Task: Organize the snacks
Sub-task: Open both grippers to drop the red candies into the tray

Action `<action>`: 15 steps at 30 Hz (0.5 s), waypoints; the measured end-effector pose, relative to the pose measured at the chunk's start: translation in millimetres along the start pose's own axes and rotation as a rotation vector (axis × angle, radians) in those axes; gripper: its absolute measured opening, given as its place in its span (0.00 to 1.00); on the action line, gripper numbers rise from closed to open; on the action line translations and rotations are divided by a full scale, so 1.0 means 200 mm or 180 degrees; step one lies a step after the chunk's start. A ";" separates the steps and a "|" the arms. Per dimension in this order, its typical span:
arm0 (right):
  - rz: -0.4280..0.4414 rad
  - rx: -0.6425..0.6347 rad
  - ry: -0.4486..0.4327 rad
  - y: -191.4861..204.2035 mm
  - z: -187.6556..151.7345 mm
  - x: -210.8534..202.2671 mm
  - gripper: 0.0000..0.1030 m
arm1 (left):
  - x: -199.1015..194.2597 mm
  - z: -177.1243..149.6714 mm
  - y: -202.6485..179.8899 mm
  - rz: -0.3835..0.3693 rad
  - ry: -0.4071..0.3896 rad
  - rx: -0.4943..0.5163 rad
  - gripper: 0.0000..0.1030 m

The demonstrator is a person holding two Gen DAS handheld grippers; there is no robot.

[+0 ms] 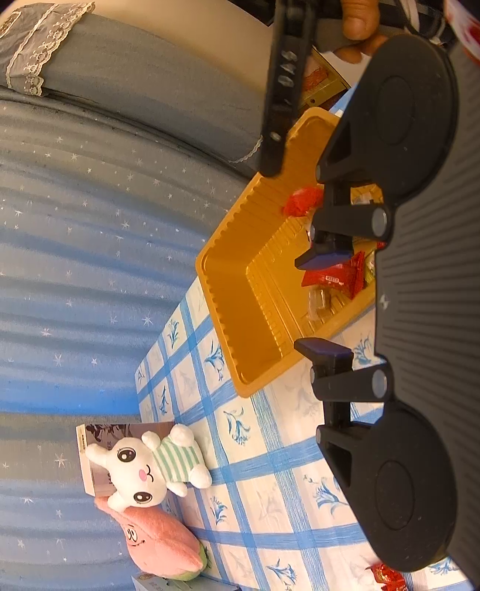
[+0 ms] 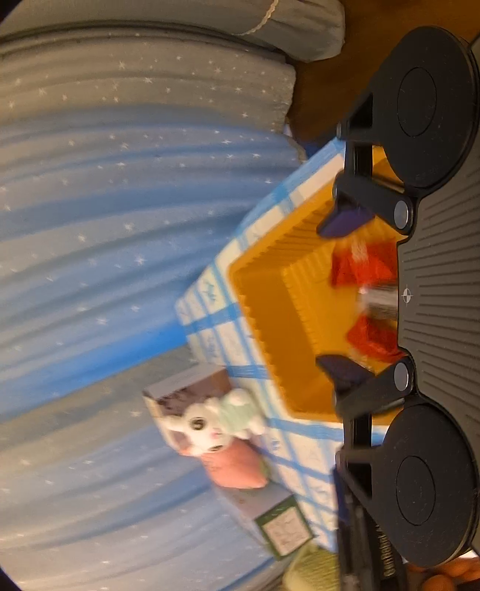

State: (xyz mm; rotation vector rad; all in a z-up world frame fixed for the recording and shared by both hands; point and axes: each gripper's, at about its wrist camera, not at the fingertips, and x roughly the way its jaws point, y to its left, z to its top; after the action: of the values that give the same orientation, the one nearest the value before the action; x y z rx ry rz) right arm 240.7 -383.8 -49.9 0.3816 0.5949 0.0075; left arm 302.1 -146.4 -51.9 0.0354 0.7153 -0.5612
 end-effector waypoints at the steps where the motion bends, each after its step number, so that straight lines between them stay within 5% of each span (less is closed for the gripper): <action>1: -0.0011 -0.0001 -0.0030 0.00 0.01 -0.01 0.68 | -0.01 0.00 0.01 0.0012 0.0000 -0.0006 0.35; 15: -0.0009 -0.0168 -0.0112 0.09 0.01 0.00 0.68 | -0.14 -0.07 0.22 0.0256 -0.0060 -0.0139 0.39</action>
State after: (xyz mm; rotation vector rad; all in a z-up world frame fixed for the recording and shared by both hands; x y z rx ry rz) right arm 244.1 -367.2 -42.0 0.3289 0.5595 0.0137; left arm 298.6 -92.2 -50.9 0.0181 0.7045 -0.4682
